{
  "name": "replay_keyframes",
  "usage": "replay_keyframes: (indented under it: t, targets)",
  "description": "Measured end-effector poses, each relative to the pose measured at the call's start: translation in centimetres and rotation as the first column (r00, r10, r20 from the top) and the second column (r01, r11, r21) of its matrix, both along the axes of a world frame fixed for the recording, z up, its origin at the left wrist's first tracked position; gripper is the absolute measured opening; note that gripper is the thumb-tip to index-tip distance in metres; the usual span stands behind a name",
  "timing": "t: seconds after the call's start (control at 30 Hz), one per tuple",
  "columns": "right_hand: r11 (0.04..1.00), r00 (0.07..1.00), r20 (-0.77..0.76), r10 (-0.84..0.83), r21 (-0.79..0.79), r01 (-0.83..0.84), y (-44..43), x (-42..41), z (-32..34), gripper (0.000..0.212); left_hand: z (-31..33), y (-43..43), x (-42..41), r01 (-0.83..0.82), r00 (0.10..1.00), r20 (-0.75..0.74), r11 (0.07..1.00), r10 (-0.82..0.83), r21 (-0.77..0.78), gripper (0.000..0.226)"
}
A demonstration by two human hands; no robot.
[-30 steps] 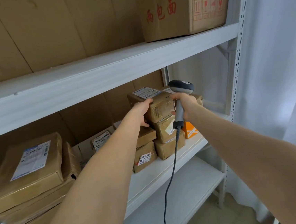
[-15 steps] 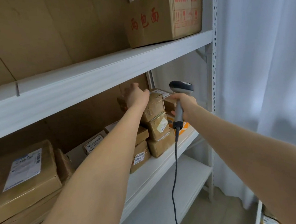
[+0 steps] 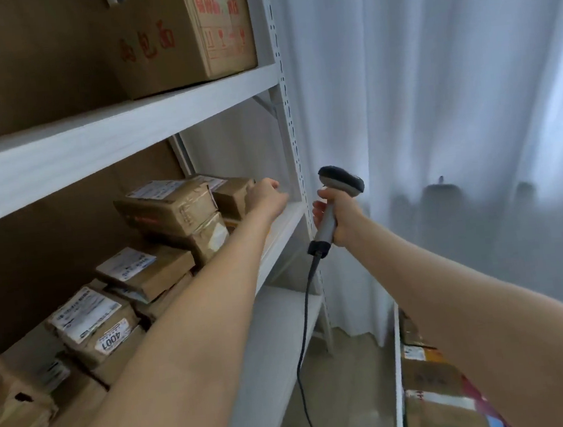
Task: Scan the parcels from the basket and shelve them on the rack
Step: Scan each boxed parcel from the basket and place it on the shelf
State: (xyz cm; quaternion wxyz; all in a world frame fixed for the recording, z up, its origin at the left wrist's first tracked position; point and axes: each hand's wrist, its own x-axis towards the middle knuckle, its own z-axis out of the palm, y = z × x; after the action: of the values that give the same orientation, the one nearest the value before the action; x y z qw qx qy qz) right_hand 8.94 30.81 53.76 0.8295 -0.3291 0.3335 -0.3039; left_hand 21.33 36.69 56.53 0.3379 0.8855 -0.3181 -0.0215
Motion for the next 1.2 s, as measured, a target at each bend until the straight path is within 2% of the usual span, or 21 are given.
replay_keyframes:
  t: [0.1, 0.27, 0.47, 0.7, 0.83, 1.2]
  targets:
    - [0.994, 0.995, 0.007, -0.104, 0.046, 0.103, -1.8, -3.9, -1.5, 0.011, -1.9, -3.2, -3.0, 0.084, 0.996, -0.032, 0.995, -0.083, 0.045, 0.042]
    - [0.963, 0.967, -0.071, -0.246, 0.099, 0.252, -5.9, -11.1, -5.1, 0.004, -5.7, -8.8, -8.9, 0.225, 0.970, -0.125, 0.967, -0.211, 0.116, 0.044]
    - [0.903, 0.927, -0.113, -0.356, 0.212, 0.373, -11.9, -20.5, -10.8, 0.007, -10.5, -15.6, -17.7, 0.302, 0.947, -0.174, 0.930, -0.268, 0.210, 0.041]
    - [0.856, 0.912, -0.184, -0.366, 0.318, 0.408, -18.4, -30.9, -18.3, 0.020, -17.1, -22.5, -28.1, 0.382, 0.913, -0.274, 0.871, -0.303, 0.308, 0.041]
    - [0.814, 0.892, -0.233, -0.387, 0.369, 0.449, -21.0, -34.6, -22.3, 0.012, -21.6, -24.7, -31.8, 0.400, 0.897, -0.337, 0.848, -0.285, 0.347, 0.039]
    - [0.731, 0.886, -0.335, -0.319, 0.507, 0.456, -24.8, -34.2, -32.6, 0.014, -32.8, -29.0, -30.9, 0.405, 0.891, -0.400, 0.773, -0.214, 0.488, 0.041]
